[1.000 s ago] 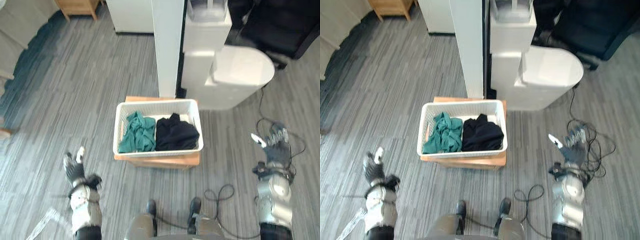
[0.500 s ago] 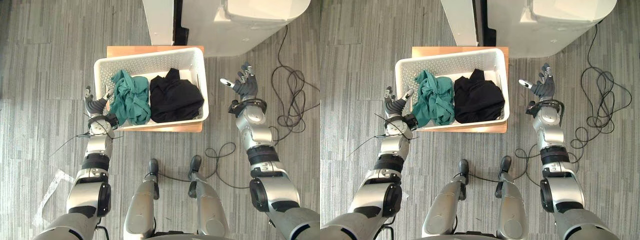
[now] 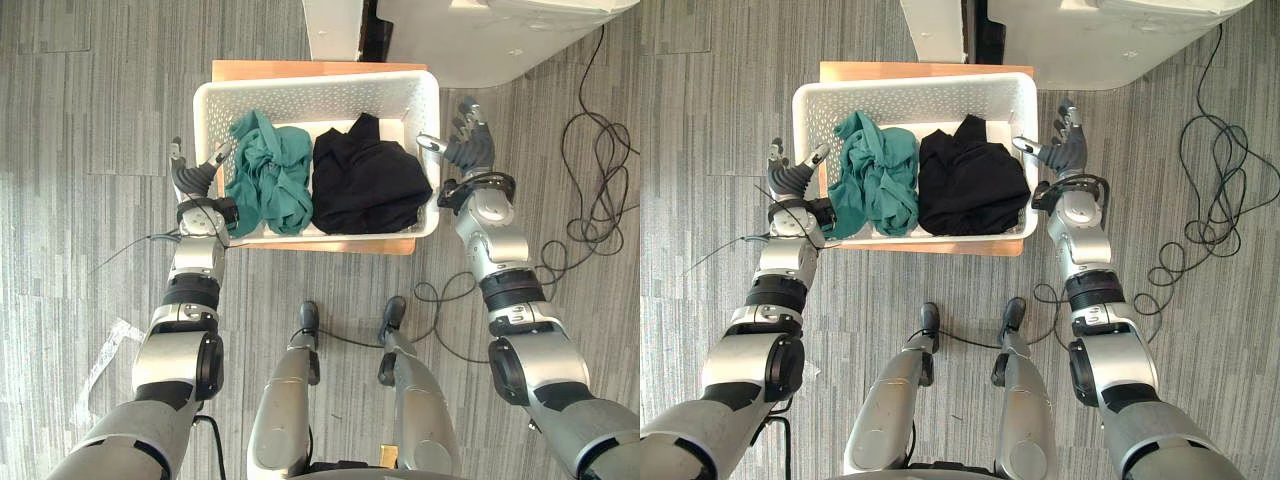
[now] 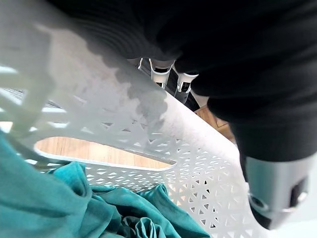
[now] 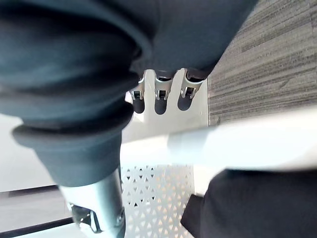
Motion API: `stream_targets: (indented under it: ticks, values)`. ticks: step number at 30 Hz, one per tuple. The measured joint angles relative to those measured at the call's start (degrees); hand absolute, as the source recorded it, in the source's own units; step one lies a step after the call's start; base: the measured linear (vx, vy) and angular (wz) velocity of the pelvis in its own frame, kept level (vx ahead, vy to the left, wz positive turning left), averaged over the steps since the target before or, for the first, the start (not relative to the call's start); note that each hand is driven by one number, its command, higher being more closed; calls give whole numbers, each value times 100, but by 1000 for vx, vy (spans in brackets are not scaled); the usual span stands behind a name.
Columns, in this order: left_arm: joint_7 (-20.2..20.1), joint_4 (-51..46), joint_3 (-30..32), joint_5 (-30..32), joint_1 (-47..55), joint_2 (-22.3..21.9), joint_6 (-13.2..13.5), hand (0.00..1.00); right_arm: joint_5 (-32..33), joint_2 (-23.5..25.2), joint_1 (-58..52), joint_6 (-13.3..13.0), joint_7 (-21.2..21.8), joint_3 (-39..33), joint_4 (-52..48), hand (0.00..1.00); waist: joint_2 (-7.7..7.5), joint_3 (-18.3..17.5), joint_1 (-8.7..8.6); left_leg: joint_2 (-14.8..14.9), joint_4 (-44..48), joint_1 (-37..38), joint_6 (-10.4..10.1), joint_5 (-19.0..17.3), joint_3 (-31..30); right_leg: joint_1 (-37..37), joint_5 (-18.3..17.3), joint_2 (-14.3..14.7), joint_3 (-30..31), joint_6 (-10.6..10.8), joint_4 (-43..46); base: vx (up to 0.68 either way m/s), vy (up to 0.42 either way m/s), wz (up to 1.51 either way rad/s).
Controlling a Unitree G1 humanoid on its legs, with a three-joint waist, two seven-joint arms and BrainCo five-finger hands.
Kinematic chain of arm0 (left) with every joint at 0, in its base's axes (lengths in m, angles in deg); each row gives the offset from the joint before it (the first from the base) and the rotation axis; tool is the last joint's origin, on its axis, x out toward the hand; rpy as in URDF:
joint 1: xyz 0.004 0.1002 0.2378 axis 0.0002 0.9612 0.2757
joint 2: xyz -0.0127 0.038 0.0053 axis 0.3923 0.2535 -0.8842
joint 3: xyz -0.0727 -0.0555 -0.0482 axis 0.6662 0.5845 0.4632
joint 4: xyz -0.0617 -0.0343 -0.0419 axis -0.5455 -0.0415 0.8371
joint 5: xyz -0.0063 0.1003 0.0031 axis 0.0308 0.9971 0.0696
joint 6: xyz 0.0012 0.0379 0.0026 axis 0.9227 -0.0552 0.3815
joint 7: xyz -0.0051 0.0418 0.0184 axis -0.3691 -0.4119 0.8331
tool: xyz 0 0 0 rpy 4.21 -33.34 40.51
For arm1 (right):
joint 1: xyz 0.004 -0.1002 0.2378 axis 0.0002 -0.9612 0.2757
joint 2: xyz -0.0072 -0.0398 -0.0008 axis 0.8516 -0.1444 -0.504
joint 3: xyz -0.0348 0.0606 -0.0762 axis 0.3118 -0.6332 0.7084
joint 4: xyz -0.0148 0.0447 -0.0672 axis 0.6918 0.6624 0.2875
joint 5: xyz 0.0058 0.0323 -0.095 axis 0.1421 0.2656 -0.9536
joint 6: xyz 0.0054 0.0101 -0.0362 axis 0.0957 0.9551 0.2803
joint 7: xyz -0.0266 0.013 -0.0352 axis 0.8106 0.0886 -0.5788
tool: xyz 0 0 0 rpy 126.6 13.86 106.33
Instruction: Pick up the laundry basket with both hands and put the clothes into the washing machine.
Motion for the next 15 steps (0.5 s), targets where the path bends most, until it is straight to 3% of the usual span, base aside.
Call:
stream_targets:
  ticks: [7,15]
  values:
    - [-225,310,-39,199,-293,73,-124,0,-117,125,188,3,34,168,39,0,-3,1,47,50,38,-150,-2,3,91,-90,173,44,3,38,-137,-36,4,-4]
    - [-878,769,-174,1156,-726,301,-478,0,-289,144,811,39,285,206,1156,0,-9,-1,-37,81,-35,-298,61,176,63,-127,363,98,-24,50,-320,-49,-7,6]
